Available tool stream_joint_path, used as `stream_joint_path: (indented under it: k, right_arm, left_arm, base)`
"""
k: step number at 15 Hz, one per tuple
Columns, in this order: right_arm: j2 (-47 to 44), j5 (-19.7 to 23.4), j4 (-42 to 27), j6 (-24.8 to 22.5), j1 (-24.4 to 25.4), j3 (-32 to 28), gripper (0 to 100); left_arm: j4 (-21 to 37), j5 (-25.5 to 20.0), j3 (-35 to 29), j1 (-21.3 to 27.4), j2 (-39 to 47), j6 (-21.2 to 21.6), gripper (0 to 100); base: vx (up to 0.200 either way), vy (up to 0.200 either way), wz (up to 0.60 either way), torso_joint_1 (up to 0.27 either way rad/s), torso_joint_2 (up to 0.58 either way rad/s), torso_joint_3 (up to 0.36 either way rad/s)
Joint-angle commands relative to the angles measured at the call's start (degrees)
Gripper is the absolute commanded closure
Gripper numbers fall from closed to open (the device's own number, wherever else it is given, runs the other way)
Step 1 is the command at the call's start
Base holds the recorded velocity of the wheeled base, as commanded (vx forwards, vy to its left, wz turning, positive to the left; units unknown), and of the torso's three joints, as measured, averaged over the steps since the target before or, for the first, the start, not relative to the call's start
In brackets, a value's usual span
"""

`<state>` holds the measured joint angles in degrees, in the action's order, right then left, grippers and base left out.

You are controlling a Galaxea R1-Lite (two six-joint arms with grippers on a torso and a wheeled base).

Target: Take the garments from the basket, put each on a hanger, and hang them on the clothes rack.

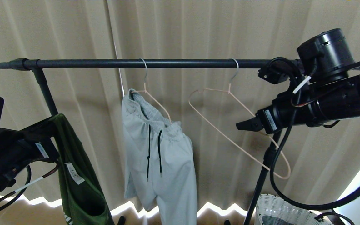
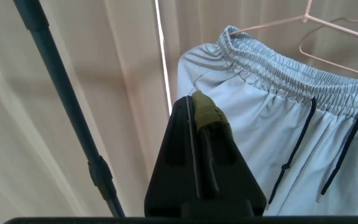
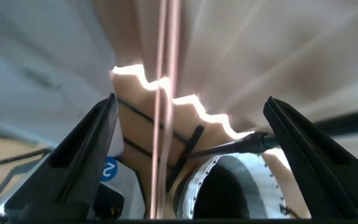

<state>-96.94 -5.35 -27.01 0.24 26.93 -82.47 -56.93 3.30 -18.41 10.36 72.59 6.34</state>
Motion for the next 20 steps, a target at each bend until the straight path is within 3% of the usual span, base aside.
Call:
stream_joint_path:
  k: [1,15,16,20]
  right_arm:
    - [-3.8,-1.2,0.3,0.7,0.0,-0.8,0]
    - [-3.2,-1.4,0.0,1.1,1.5,-0.1,0]
    - [-3.0,-1.4,0.3,1.2,1.5,0.5,100]
    - [-2.6,-1.3,0.2,1.2,1.6,0.7,100]
  left_arm:
    - [0.0,0.0,0.0,0.0,0.0,0.0,100]
    - [0.0,0.0,0.1,0.0,0.1,0.0,100]
    - [-0.1,0.0,0.1,0.0,0.0,0.0,100]
    - [-0.1,0.0,0.0,-0.4,-0.1,0.0,100]
  base:
    - [0.000,0.000,0.00,0.000,0.00,0.000]
    - [0.000,0.000,0.00,0.000,0.00,0.000]
    - [0.000,0.000,0.00,0.000,0.00,0.000]
    - [0.000,0.000,0.00,0.000,0.00,0.000]
